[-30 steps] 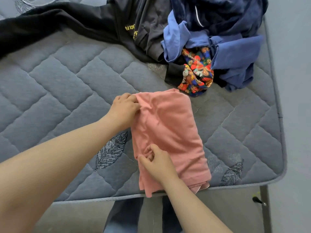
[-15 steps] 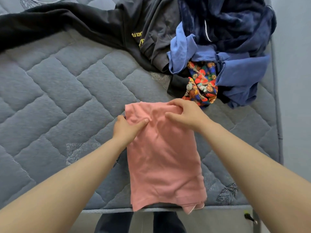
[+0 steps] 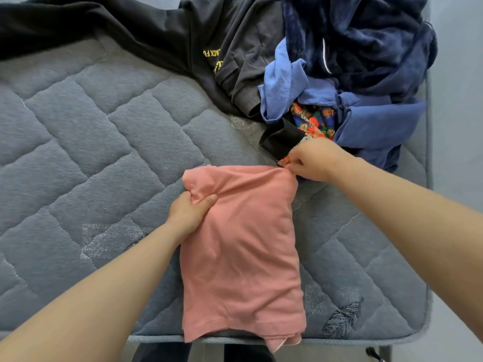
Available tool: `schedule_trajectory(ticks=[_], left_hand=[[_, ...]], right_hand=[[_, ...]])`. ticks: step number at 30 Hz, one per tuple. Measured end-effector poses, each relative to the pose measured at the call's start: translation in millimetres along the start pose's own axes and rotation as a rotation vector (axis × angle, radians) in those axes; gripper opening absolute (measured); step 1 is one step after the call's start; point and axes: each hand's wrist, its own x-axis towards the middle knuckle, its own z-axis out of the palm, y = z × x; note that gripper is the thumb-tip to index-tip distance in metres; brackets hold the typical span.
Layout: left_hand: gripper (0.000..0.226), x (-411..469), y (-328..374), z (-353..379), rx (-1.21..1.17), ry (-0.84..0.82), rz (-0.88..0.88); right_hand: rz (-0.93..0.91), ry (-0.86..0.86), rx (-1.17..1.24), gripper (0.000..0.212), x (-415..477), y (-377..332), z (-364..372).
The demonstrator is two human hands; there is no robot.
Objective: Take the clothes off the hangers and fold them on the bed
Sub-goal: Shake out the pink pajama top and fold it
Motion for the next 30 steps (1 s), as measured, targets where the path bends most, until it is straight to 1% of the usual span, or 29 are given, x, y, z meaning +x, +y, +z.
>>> schedule_trajectory(ticks=[1, 2, 5, 6, 7, 8, 10, 11, 12, 15, 17, 19, 20, 21, 23, 25, 28, 30], left_hand=[[0.048, -2, 0, -2, -0.012, -0.014, 0.005], [0.047, -4, -1, -4, -0.035, -0.035, 0.005], [0.049, -15, -3, -13, -0.142, -0.115, -0.037], [0.055, -20, -6, -14, -0.173, -0.144, -0.055], [0.063, -24, -9, -13, -0.197, -0.171, -0.08], [0.071, -27, -13, -12, -0.216, -0.187, -0.108], [0.08, -32, -18, -8, -0.247, -0.196, -0.129], [0.08, -34, -20, -7, -0.26, -0.2, -0.131], [0.08, -36, -21, -7, -0.272, -0.217, -0.133], [0.069, -41, -29, -4, -0.34, -0.331, -0.158], [0.061, -49, -36, -2, -0.334, -0.364, -0.166], [0.043, -56, -43, 1, -0.309, -0.294, -0.131], [0.032, -61, -44, 2, -0.305, -0.241, -0.093], [0.023, -65, -44, 3, -0.314, -0.192, -0.046], [0.015, -73, -37, 0, -0.332, -0.108, 0.06], [0.017, -82, -21, -9, -0.317, -0.051, 0.154], [0.03, -99, 5, -33, -0.287, 0.002, 0.269], [0.032, -113, 23, -53, -0.297, 0.039, 0.325]], right_hand=[[0.047, 0.046, 0.058, 0.034, -3, 4, 6], [0.095, 0.126, 0.165, 0.031, -8, 4, 15], [0.282, 0.465, 0.649, 0.019, -34, -21, 46], [0.359, 0.525, 0.808, 0.019, -43, -34, 57], [0.447, 0.523, 0.952, 0.024, -51, -48, 70], [0.539, 0.464, 1.079, 0.034, -59, -61, 82], [0.704, 0.288, 1.279, 0.056, -72, -86, 106], [0.759, 0.219, 1.358, 0.06, -77, -97, 115], [0.784, 0.18, 1.426, 0.058, -80, -106, 122], [0.791, 0.186, 1.534, 0.045, -88, -118, 133], [0.776, 0.149, 1.543, 0.041, -97, -119, 137], [0.751, 0.127, 1.5, 0.038, -105, -120, 142], [0.734, 0.162, 1.491, 0.035, -108, -121, 142], [0.717, 0.229, 1.494, 0.032, -110, -121, 139], [0.693, 0.381, 1.513, 0.024, -113, -122, 127], [0.668, 0.482, 1.521, 0.019, -118, -121, 110], [0.594, 0.546, 1.531, 0.019, -129, -120, 76], [0.539, 0.612, 1.539, 0.019, -138, -118, 47]])
